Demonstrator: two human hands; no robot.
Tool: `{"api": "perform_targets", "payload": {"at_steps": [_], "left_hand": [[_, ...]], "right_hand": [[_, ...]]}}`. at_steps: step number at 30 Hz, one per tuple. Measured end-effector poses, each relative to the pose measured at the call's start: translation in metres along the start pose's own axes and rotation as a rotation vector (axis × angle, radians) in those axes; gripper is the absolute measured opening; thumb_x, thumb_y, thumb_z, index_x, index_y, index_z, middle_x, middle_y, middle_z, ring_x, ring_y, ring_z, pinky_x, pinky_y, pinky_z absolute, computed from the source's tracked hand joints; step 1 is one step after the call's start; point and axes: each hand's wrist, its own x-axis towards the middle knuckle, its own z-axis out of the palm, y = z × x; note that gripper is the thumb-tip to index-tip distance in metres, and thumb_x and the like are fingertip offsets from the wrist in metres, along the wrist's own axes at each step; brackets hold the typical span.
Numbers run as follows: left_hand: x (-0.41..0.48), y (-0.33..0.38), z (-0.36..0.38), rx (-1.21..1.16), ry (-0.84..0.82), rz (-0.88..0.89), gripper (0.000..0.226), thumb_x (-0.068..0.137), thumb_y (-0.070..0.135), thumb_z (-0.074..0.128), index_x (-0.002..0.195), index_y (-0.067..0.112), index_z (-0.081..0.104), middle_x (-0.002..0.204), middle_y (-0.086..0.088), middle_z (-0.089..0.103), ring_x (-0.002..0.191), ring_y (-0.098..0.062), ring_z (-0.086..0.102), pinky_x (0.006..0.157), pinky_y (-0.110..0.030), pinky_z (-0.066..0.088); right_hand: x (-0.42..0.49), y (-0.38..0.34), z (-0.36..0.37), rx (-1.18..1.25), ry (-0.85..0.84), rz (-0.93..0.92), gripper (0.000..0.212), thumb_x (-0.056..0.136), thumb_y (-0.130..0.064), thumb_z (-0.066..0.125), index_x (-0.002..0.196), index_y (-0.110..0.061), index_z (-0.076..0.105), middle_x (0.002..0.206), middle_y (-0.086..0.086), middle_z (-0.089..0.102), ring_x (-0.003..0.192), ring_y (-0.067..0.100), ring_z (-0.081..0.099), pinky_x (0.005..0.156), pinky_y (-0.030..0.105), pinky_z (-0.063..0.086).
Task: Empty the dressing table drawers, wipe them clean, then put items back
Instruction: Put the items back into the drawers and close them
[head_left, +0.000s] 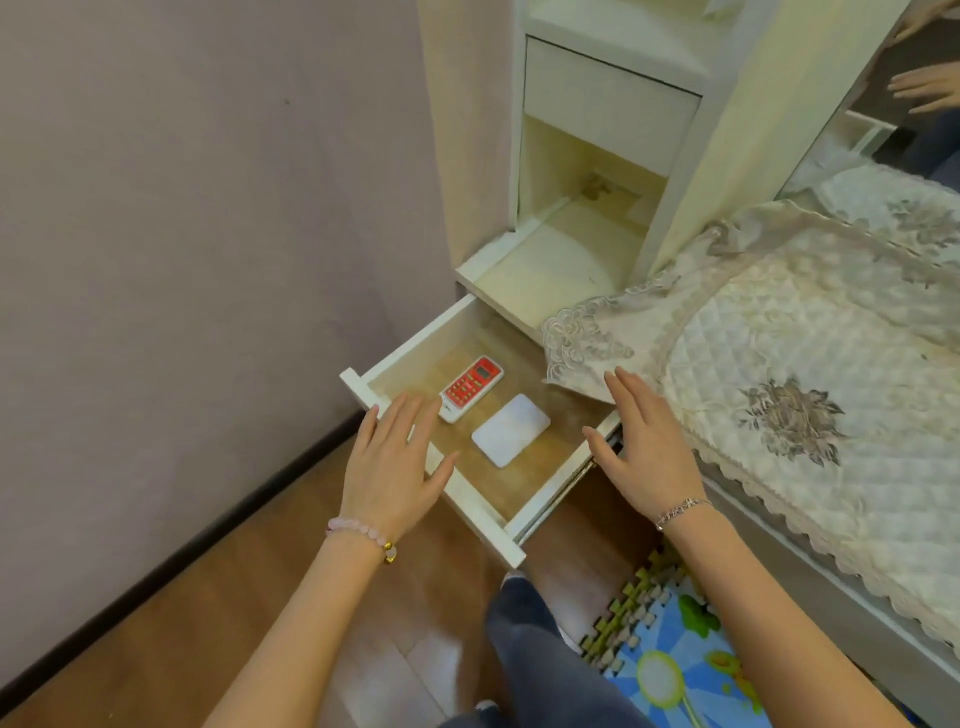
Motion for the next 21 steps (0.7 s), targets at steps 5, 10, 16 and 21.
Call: {"api": "perform_targets", "payload": {"at_steps": [5, 10, 16, 21], "left_hand": [[0.030, -0.002, 0.013, -0.041, 0.011, -0.010, 0.065, 0.090, 0.054, 0.027, 0.135, 0.014, 0.049, 0.139, -0.006, 0.049, 0.133, -0.023, 0.040, 0.113, -0.037, 0.015], [0.043, -0.014, 0.025, -0.190, 0.055, -0.026, 0.060, 0.091, 0.050, 0.031, 0.134, 0.012, 0.049, 0.138, -0.007, 0.051, 0.130, -0.023, 0.044, 0.112, -0.039, 0.023], [0.036, -0.030, 0.035, -1.179, 0.133, -0.775, 0.036, 0.096, 0.031, 0.048, 0.131, 0.021, 0.050, 0.132, 0.008, 0.051, 0.125, -0.010, 0.044, 0.102, -0.027, 0.034], [0.023, -0.037, 0.057, -1.780, -0.012, -1.236, 0.047, 0.097, 0.036, 0.044, 0.137, 0.013, 0.041, 0.141, -0.005, 0.044, 0.124, -0.022, 0.046, 0.105, -0.039, 0.038]], "right_hand": [[0.033, 0.013, 0.008, 0.000, -0.018, 0.008, 0.063, 0.093, -0.041, 0.047, 0.145, -0.013, 0.028, 0.152, 0.006, 0.029, 0.140, 0.023, 0.026, 0.113, 0.048, 0.026], [0.053, 0.019, 0.017, -0.019, -0.059, 0.033, 0.063, 0.093, -0.041, 0.045, 0.146, -0.013, 0.027, 0.152, 0.006, 0.027, 0.140, 0.022, 0.026, 0.113, 0.048, 0.025], [0.071, 0.021, 0.024, -0.025, -0.058, 0.095, 0.062, 0.092, -0.037, 0.050, 0.145, -0.010, 0.029, 0.152, 0.009, 0.029, 0.140, 0.024, 0.027, 0.114, 0.047, 0.024], [0.082, 0.023, 0.028, -0.018, -0.061, 0.120, 0.062, 0.092, -0.035, 0.050, 0.145, -0.010, 0.028, 0.152, 0.008, 0.028, 0.141, 0.024, 0.025, 0.114, 0.048, 0.023]]}}
